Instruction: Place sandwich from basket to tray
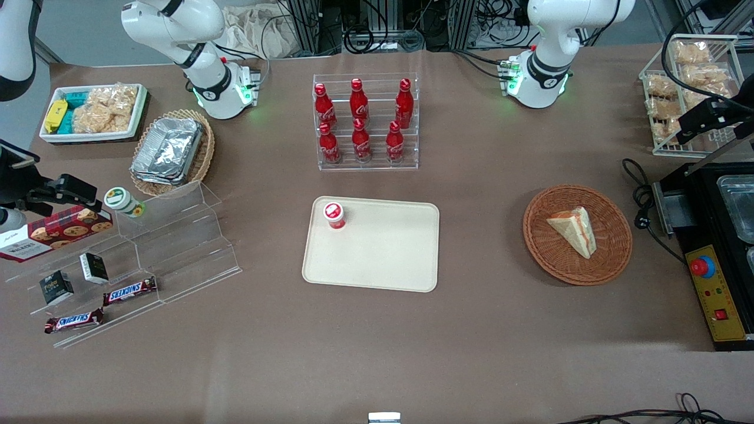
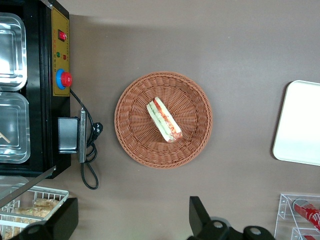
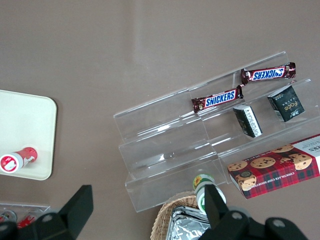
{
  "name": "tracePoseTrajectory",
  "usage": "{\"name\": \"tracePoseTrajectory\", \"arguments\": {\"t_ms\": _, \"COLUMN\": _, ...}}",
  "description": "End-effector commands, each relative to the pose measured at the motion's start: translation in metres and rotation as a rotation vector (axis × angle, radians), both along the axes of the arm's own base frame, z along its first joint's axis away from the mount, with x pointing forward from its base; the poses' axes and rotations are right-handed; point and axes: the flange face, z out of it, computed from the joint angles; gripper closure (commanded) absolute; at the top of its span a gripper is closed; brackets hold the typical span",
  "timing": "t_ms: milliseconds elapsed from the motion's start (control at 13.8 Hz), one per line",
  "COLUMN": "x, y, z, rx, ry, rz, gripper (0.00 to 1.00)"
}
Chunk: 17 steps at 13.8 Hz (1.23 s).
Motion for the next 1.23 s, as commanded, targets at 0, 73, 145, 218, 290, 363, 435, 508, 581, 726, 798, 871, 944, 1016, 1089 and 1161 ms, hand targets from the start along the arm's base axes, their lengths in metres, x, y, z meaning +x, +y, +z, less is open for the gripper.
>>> {"name": "tracePoseTrajectory", "arguments": {"t_ms": 0, "x": -0.002, "y": 0.0, "z": 0.007, "rx": -0.01, "ry": 0.012, "rz": -0.015, "gripper": 0.0}}
{"name": "tracePoseTrajectory", "arguments": {"t_ms": 73, "x": 0.0, "y": 0.001, "z": 0.006, "rx": -0.016, "ry": 0.012, "rz": -0.012, "gripper": 0.0}}
{"name": "tracePoseTrajectory", "arguments": {"t_ms": 145, "x": 0.002, "y": 0.002, "z": 0.005, "rx": -0.006, "ry": 0.014, "rz": -0.012, "gripper": 0.0}}
{"name": "tracePoseTrajectory", "arguments": {"t_ms": 218, "x": 0.004, "y": 0.004, "z": 0.002, "rx": -0.001, "ry": 0.012, "rz": -0.008, "gripper": 0.0}}
{"name": "tracePoseTrajectory", "arguments": {"t_ms": 290, "x": 0.006, "y": 0.005, "z": -0.001, "rx": -0.015, "ry": 0.018, "rz": 0.002, "gripper": 0.0}}
{"name": "tracePoseTrajectory", "arguments": {"t_ms": 363, "x": 0.005, "y": 0.007, "z": -0.003, "rx": -0.015, "ry": 0.024, "rz": 0.002, "gripper": 0.0}}
{"name": "tracePoseTrajectory", "arguments": {"t_ms": 435, "x": 0.007, "y": 0.008, "z": -0.006, "rx": -0.016, "ry": 0.031, "rz": 0.003, "gripper": 0.0}}
{"name": "tracePoseTrajectory", "arguments": {"t_ms": 508, "x": 0.012, "y": 0.008, "z": -0.014, "rx": -0.016, "ry": 0.048, "rz": 0.008, "gripper": 0.0}}
{"name": "tracePoseTrajectory", "arguments": {"t_ms": 581, "x": 0.017, "y": 0.007, "z": -0.023, "rx": -0.014, "ry": 0.065, "rz": 0.016, "gripper": 0.0}}
{"name": "tracePoseTrajectory", "arguments": {"t_ms": 726, "x": 0.028, "y": 0.009, "z": -0.045, "rx": -0.004, "ry": 0.101, "rz": 0.018, "gripper": 0.0}}
{"name": "tracePoseTrajectory", "arguments": {"t_ms": 798, "x": 0.035, "y": 0.013, "z": -0.056, "rx": -0.003, "ry": 0.109, "rz": 0.03, "gripper": 0.0}}
{"name": "tracePoseTrajectory", "arguments": {"t_ms": 871, "x": 0.04, "y": 0.018, "z": -0.066, "rx": -0.003, "ry": 0.11, "rz": 0.062, "gripper": 0.0}}
{"name": "tracePoseTrajectory", "arguments": {"t_ms": 944, "x": 0.045, "y": 0.018, "z": -0.078, "rx": -0.005, "ry": 0.108, "rz": 0.1, "gripper": 0.0}}
{"name": "tracePoseTrajectory", "arguments": {"t_ms": 1016, "x": 0.048, "y": 0.018, "z": -0.092, "rx": -0.008, "ry": 0.1, "rz": 0.144, "gripper": 0.0}}
{"name": "tracePoseTrajectory", "arguments": {"t_ms": 1089, "x": 0.049, "y": 0.018, "z": -0.109, "rx": -0.011, "ry": 0.097, "rz": 0.189, "gripper": 0.0}}
{"name": "tracePoseTrajectory", "arguments": {"t_ms": 1161, "x": 0.049, "y": 0.017, "z": -0.127, "rx": -0.013, "ry": 0.095, "rz": 0.236, "gripper": 0.0}}
